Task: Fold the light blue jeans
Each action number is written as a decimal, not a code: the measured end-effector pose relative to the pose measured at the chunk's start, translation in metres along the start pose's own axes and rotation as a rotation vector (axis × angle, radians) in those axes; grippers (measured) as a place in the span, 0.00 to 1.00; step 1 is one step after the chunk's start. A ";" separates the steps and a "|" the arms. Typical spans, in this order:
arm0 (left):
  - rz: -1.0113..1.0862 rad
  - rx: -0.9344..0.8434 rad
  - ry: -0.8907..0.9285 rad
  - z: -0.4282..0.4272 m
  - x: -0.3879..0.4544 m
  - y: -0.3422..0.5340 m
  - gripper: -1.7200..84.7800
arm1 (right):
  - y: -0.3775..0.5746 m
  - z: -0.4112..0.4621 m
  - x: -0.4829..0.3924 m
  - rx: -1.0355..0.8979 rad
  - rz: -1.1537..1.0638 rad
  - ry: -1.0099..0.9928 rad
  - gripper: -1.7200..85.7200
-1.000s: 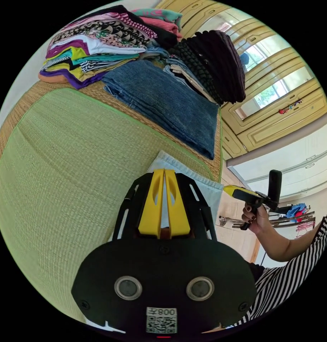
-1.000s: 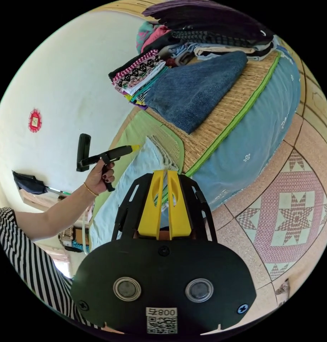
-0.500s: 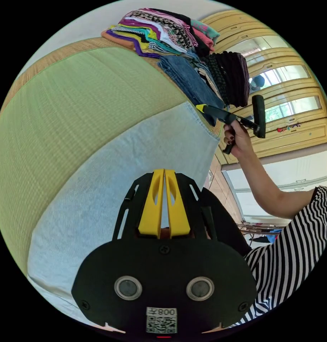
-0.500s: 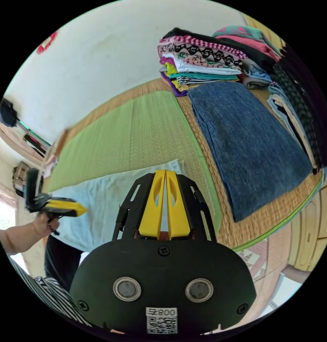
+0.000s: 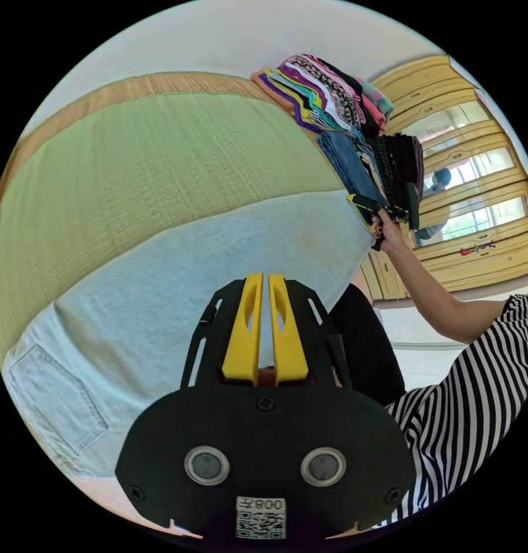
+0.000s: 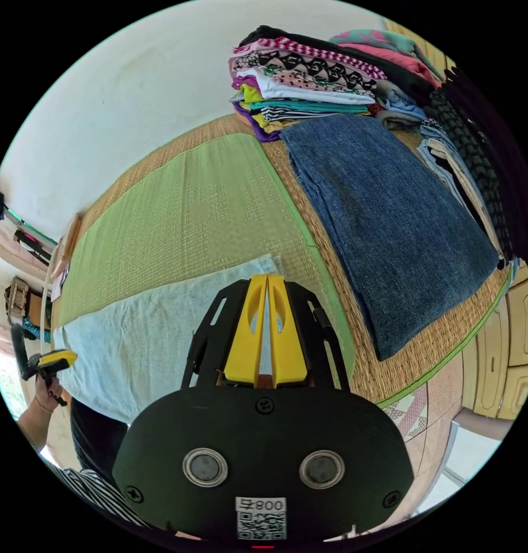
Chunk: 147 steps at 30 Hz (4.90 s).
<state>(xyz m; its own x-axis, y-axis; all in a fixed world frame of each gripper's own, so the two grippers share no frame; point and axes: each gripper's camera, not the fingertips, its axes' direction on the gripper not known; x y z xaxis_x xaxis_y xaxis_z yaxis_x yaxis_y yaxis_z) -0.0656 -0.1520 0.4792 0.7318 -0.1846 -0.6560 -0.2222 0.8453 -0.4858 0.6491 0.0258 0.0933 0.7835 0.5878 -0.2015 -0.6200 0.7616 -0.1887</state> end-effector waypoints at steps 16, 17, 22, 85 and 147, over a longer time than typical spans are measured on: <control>-0.269 0.109 -0.113 -0.104 -0.167 0.106 0.02 | -0.011 0.058 -0.363 -0.215 -0.754 -0.571 0.06; -0.267 0.120 -0.107 -0.109 -0.170 0.113 0.02 | -0.016 0.068 -0.385 -0.240 -0.784 -0.578 0.07; -0.239 0.133 -0.091 -0.128 -0.182 0.132 0.02 | -0.014 0.117 -0.459 -0.439 -0.910 -0.590 0.08; -0.104 0.091 -0.154 -0.218 -0.190 0.315 0.02 | 0.025 0.105 -0.465 -0.478 -0.942 -0.729 0.07; -0.616 0.304 -0.436 -0.329 -0.278 0.537 0.02 | -0.100 0.219 -0.589 -0.464 -0.839 -0.383 0.03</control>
<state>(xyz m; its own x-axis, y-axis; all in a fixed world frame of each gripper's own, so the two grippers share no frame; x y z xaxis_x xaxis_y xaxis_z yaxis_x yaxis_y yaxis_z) -0.6003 0.1882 0.2102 0.8650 -0.5018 -0.0076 0.4407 0.7667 -0.4669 0.2587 -0.3373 0.4412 0.8822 0.0251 0.4702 0.2406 0.8344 -0.4958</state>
